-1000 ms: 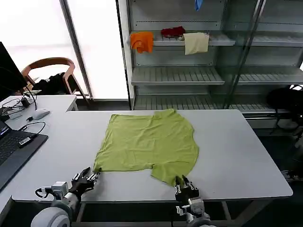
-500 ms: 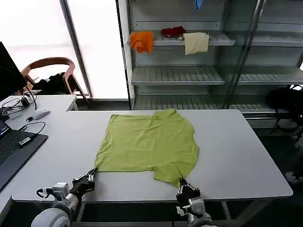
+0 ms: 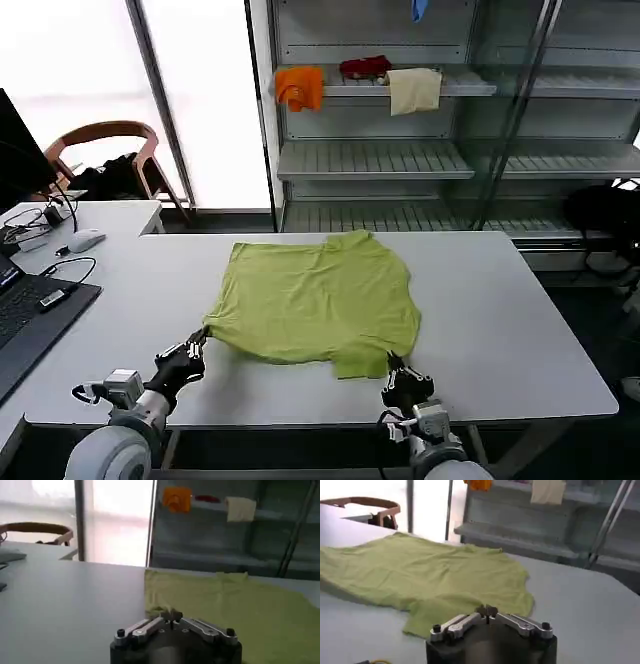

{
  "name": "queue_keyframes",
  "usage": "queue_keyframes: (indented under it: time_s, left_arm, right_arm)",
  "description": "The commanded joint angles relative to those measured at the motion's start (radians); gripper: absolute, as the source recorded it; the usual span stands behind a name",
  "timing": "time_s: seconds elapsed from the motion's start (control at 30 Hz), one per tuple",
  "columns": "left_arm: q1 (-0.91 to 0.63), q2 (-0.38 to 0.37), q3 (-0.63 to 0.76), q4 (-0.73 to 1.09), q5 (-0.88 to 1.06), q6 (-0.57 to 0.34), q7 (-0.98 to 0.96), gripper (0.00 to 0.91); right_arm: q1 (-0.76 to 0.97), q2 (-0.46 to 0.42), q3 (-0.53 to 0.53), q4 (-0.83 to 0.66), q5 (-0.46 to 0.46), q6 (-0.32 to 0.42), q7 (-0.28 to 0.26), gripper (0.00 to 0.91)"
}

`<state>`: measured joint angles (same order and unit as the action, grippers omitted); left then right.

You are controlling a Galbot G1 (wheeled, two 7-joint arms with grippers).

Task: Fold and organize the clothes.

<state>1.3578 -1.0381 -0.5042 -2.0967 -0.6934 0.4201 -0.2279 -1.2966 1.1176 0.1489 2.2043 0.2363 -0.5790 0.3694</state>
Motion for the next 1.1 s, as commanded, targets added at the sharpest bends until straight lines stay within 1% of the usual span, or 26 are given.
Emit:
queue_keyframes:
  time_s: [0.03,0.1,0.27,0.33,0.37,0.4,0.53,0.6,0.8,0.93,1.1]
  left_arm:
    - [-0.221,-0.019,0.094,0.085,-0.032,-0.016,-0.101,0.0]
    - [-0.272,-0.027,0.117,0.14,-0.032,-0.017,-0.119,0.0]
    - [-0.368,-0.043,0.162,0.225,-0.025,-0.028,-0.133,0.0]
    - [-0.4,-0.052,0.182,0.255,-0.021,-0.029,-0.136,0.0]
    - [-0.412,-0.056,0.189,0.268,-0.018,-0.03,-0.137,0.0]
    - [-0.428,-0.063,0.201,0.279,-0.011,-0.032,-0.138,0.0]
    - [-0.456,-0.083,0.225,0.334,0.005,-0.043,-0.137,0.0]
    - [-0.466,-0.088,0.232,0.353,0.01,-0.049,-0.136,0.0]
    - [-0.487,-0.091,0.246,0.399,0.019,-0.059,-0.126,0.0]
    - [-0.483,-0.093,0.246,0.408,0.031,-0.062,-0.118,0.0]
    - [-0.437,-0.083,0.234,0.402,0.062,-0.071,-0.092,0.0]
  right_arm:
    - [0.121,-0.005,0.051,-0.095,-0.037,0.002,-0.122,0.0]
    - [0.155,-0.008,0.049,-0.129,-0.037,0.005,-0.147,0.0]
    - [0.26,-0.011,0.037,-0.224,-0.036,0.006,-0.181,0.0]
    - [0.33,-0.011,0.022,-0.271,-0.033,0.005,-0.198,0.0]
    - [0.33,-0.011,0.022,-0.271,-0.033,0.005,-0.198,0.0]
    - [0.387,-0.008,0.005,-0.319,-0.033,0.004,-0.209,0.0]
    - [0.454,0.003,-0.021,-0.389,-0.036,0.009,-0.221,0.0]
    - [0.486,0.009,-0.038,-0.431,-0.041,0.023,-0.224,0.0]
    - [0.525,0.026,-0.072,-0.499,-0.049,0.044,-0.232,0.0]
    - [0.517,0.029,-0.076,-0.507,-0.05,0.052,-0.235,0.0]
    - [0.473,0.022,-0.066,-0.49,-0.057,0.065,-0.239,0.0]
